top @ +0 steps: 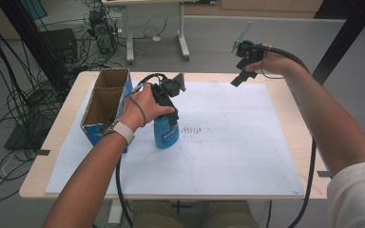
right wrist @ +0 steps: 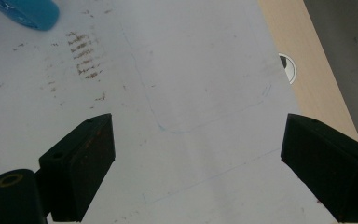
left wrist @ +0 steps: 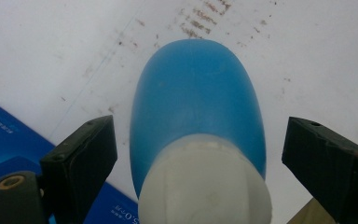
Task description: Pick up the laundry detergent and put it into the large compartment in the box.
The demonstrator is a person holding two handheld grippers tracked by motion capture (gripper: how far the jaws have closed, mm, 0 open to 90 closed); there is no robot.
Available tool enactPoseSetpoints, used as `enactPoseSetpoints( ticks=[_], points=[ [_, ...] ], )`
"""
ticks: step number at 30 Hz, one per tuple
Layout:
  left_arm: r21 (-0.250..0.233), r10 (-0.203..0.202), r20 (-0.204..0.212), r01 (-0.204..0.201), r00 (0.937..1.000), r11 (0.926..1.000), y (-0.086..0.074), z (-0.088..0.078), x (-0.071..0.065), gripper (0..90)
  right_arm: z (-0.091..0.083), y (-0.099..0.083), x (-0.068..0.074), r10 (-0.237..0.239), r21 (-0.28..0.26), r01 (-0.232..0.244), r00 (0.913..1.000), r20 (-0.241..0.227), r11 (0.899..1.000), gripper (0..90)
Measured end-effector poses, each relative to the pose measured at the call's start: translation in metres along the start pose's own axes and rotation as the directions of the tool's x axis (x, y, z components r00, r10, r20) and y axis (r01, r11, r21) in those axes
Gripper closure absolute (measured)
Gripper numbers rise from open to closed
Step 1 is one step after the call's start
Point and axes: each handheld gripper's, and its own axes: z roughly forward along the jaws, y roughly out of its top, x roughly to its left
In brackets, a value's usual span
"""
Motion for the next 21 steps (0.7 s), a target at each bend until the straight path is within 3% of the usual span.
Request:
enactPoseSetpoints(
  ticks=[21],
  points=[
    [-0.003,-0.001,0.002,0.001,1.0,1.0,0.0003,-0.0001,-0.0003,9.9,0.0009,0.0004,-0.0002,-0.001,0.0,0.001,1.0,-0.002,1.0,9.6]
  ],
)
